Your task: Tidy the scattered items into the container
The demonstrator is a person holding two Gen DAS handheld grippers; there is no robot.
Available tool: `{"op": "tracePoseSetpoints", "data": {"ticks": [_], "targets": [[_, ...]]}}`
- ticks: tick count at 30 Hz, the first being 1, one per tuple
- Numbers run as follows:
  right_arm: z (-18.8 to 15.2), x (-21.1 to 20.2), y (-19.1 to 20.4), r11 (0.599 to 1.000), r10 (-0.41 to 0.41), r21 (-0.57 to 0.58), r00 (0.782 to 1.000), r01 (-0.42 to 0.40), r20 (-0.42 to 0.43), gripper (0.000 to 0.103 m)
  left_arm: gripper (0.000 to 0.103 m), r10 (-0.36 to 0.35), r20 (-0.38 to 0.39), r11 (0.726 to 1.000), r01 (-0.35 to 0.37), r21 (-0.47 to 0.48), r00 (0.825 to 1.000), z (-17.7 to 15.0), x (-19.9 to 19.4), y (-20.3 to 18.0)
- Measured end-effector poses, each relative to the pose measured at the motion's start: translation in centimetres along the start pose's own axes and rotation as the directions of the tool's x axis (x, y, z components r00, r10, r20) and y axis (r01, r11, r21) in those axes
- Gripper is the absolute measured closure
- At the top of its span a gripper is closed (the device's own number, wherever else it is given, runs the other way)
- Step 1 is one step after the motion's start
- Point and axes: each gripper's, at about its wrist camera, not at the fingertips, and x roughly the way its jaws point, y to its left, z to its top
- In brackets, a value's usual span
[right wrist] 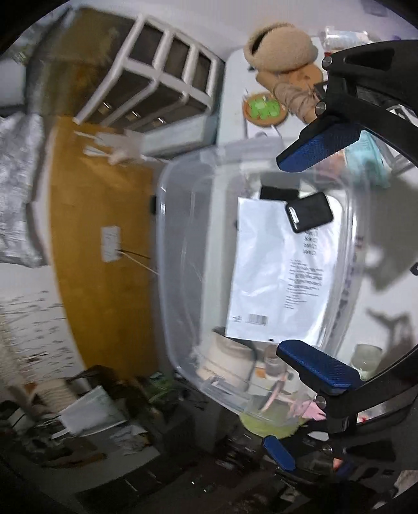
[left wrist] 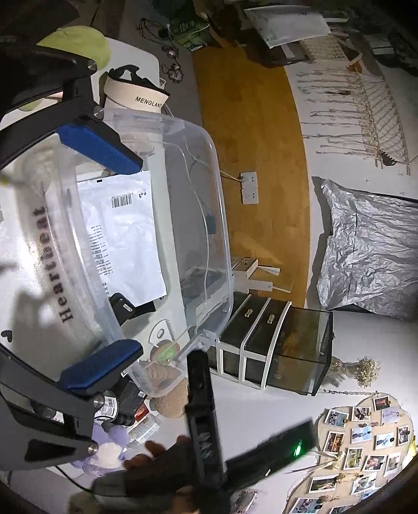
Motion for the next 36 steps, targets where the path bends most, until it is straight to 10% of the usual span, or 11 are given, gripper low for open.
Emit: {"op": "tracePoseSetpoints", "data": {"ticks": [14, 36], "targets": [[-6.0, -8.5, 0.5, 0.996, -0.076, 0.060, 0.954, 0.061, 0.292, 0.000, 0.000, 0.099, 0.025, 0.995, -0.099, -0.018, 0.995, -0.7, -4.4, -2.3], [-12.2, -11.5, 3.7, 0.989, -0.142, 0.011, 0.930, 0.147, 0.339, 0.000, 0.000, 0.192, -0.022, 0.979, -0.193, -0.063, 0.981, -4.8, -8.5, -0.8]]}}
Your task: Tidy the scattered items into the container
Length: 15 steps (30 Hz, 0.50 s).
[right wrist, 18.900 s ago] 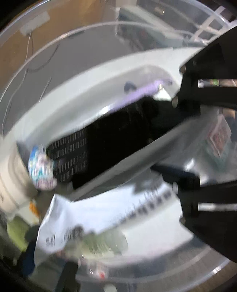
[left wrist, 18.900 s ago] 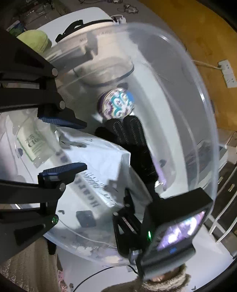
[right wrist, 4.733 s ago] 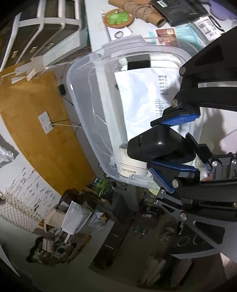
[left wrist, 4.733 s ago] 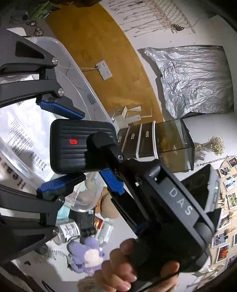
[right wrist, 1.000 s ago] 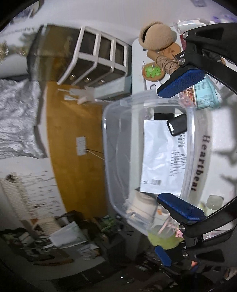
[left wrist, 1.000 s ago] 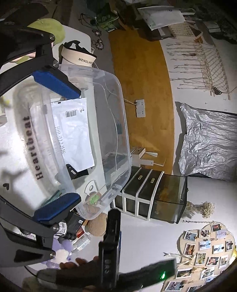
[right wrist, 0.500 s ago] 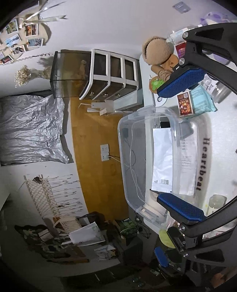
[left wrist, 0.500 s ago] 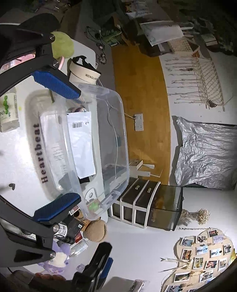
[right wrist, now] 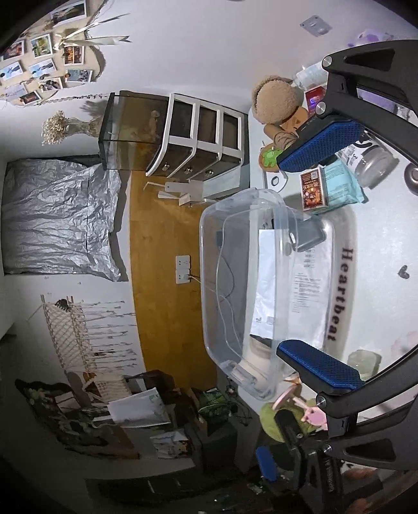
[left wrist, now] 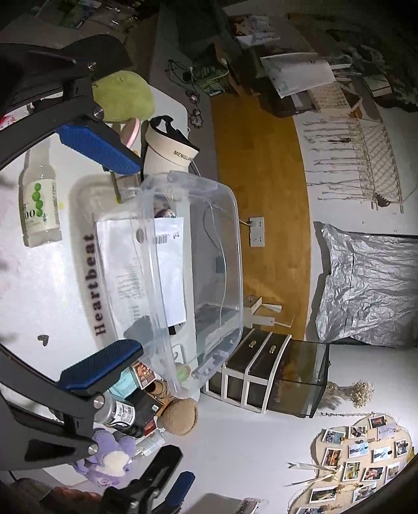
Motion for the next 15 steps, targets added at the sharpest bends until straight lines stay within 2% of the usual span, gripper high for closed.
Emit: {"op": "tracePoseSetpoints", "data": {"ticks": [15], "targets": [[-0.58, -0.02, 0.20, 1.000, 0.016, 0.020, 1.000, -0.016, -0.023, 0.000, 0.000, 0.022, 0.005, 1.000, -0.022, -0.001, 1.000, -0.51, -0.40, 0.68]]}}
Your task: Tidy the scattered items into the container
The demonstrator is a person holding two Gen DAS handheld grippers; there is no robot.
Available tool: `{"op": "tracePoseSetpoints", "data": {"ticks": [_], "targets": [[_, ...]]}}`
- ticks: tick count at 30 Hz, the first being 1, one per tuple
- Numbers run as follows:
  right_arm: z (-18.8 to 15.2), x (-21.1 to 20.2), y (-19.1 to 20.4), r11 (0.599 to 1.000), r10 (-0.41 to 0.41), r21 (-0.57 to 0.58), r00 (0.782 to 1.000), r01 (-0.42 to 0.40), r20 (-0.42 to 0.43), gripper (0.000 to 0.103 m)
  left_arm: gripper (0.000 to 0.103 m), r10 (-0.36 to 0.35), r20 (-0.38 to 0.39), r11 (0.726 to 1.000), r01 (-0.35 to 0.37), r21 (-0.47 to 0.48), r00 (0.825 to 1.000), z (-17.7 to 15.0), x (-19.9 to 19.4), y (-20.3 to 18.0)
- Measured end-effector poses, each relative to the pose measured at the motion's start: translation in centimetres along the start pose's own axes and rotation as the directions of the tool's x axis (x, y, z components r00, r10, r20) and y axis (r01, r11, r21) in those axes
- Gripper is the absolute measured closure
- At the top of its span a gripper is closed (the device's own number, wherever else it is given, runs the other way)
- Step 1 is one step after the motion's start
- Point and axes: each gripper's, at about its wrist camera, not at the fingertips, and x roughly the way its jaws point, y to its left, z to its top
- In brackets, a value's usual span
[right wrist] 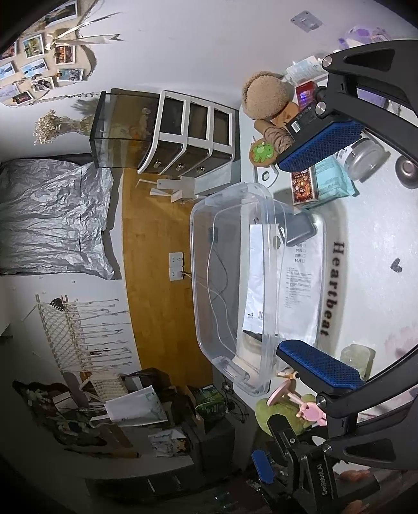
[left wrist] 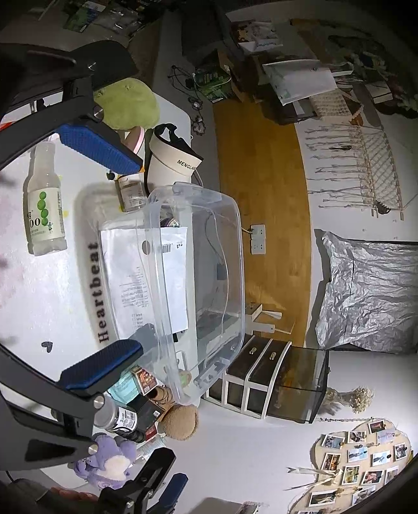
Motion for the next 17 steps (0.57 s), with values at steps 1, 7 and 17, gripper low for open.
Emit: {"op": "tracePoseSetpoints", "data": {"ticks": [1, 7, 17], "targets": [[0.01, 0.02, 0.05, 1.000, -0.002, -0.002, 1.000, 0.002, 0.001, 0.000, 0.000, 0.001, 0.001, 1.000, -0.001, 0.002, 1.000, 0.01, -0.01, -0.01], [-0.02, 0.04, 0.28, 1.000, -0.006, -0.015, 1.000, 0.006, 0.002, 0.000, 0.000, 0.001, 0.002, 1.000, -0.001, -0.002, 1.000, 0.02, 0.00, 0.16], [0.01, 0.43, 0.23, 1.000, -0.008, -0.017, 1.000, 0.008, -0.012, 0.000, 0.000, -0.006, -0.002, 1.000, 0.006, -0.005, 1.000, 0.44, -0.05, 0.23]]}}
